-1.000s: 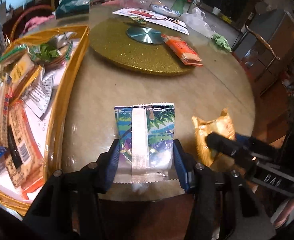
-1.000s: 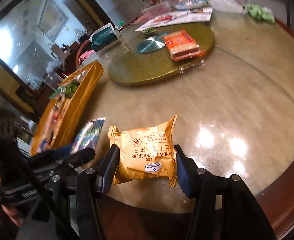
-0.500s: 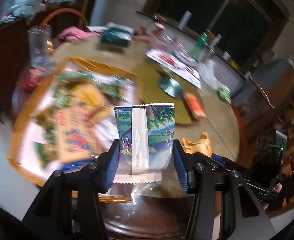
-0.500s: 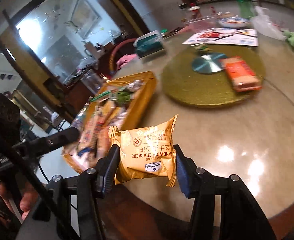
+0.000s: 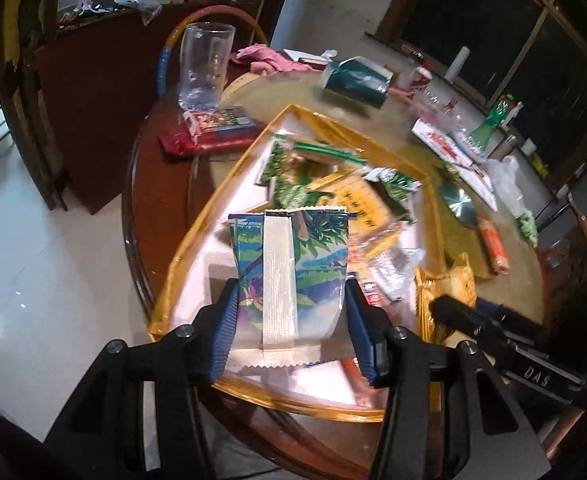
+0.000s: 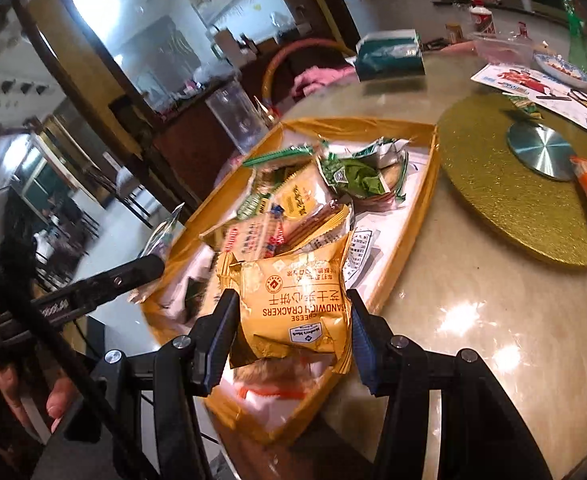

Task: Organize snacks
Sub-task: 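Carry the striped sachet and yellow bag over the tray and open both grippers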

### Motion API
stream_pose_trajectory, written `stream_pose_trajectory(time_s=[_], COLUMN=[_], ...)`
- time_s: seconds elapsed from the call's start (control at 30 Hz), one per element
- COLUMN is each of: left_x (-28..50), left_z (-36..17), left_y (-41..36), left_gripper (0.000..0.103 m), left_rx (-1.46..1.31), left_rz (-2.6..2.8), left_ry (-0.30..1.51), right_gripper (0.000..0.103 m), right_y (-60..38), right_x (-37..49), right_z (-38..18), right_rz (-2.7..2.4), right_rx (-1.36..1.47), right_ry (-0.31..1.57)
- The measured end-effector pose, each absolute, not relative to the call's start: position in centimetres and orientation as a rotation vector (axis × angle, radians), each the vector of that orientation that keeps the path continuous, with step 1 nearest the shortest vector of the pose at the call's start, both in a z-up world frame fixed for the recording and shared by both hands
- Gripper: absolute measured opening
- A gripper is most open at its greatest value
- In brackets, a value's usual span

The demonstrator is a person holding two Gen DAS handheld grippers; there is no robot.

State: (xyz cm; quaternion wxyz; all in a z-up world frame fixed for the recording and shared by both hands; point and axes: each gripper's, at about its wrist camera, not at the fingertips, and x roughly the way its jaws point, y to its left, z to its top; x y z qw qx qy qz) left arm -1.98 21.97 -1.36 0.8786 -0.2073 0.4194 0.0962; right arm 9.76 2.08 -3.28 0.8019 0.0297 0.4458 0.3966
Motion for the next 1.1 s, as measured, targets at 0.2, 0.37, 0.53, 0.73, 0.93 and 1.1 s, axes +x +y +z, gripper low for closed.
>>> stream_pose_trajectory(time_s=[0.2,0.37,0.53,0.73,0.93,1.1], left_x=[-1.1,-0.1,-0.4,-1.5,-1.7,-0.8], left_z=[-3.1,-4.5,-4.2,-2.0,0.7,2.5], left_y=[22.6,23.3,23.8,22.9,19.2,13.4], left_gripper=[0.053,0.057,0.074,0.084,0.085,0.087], left_rx=[-0.363,-0.371,-0.453,-0.448,-0.413,-0.325], left_rz=[0.238,0.253,0.214,0.247,0.177,0.119], left_ry=[0.941,0.991,0.962,0.847,0.753,0.746], right_gripper=[0.053,0.056,0.072,0.073,0.074,0.074], right_y=[3.8,5.4,4.3,1.0,-3.8,-8.6], right_x=[10.7,10.9,11.0,9.9,8.9,8.6], right_z=[-3.8,-4.2,-4.1,-2.8,-2.6,-3.7], right_rz=[0.808,0.805,0.799,0.814,0.796,0.741], right_rx=[0.024,-0.005,0.076,0.149,0.215,0.309], right_ry=[0.970,0.970,0.939,0.851,0.827,0.843])
